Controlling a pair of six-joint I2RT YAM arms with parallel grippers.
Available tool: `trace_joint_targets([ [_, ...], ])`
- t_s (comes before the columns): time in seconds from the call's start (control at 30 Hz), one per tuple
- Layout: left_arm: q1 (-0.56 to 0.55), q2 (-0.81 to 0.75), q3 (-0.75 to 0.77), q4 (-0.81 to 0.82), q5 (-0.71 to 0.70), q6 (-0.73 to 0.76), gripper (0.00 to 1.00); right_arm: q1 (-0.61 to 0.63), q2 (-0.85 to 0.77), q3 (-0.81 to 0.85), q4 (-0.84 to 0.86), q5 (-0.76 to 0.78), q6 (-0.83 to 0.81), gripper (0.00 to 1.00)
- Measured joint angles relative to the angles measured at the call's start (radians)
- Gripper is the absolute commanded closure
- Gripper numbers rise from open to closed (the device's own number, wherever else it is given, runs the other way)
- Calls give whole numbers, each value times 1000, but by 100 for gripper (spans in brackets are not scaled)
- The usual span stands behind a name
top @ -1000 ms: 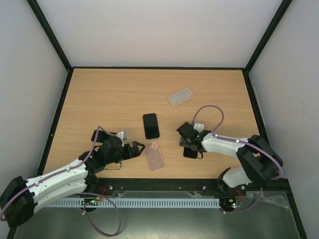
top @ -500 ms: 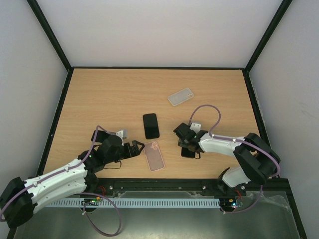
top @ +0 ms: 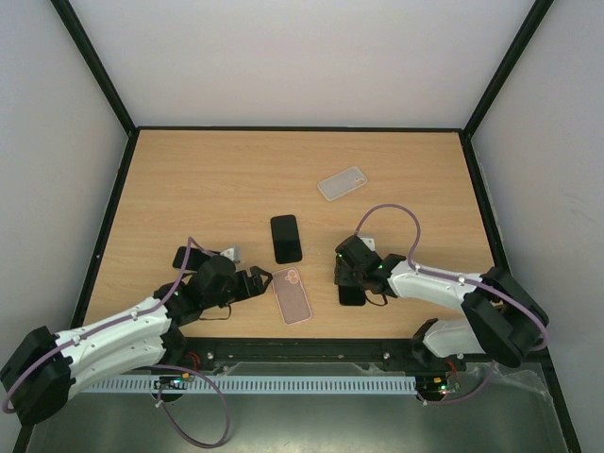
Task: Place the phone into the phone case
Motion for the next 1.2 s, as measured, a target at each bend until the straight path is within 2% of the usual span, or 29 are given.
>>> trace_joint_targets([
  [0.37,17,17,-3,50,52,-48,12,19,-120,-8,25,-251,-23,49],
  [0.5,27,-3,-4,69,72,-79,16,58,-145,-8,75,-355,-16,49],
  [0.63,40,-26,-4,95,85,-112,25,117,-143,-8,155,-436,0,49],
  [0.83,71,-34,-4,98,98,-137,27,178,-60,-8,296,-505,23,50],
  [1.2,137,-100,-64,53,93,-150,28,189,100,-6,464,-537,78,50],
])
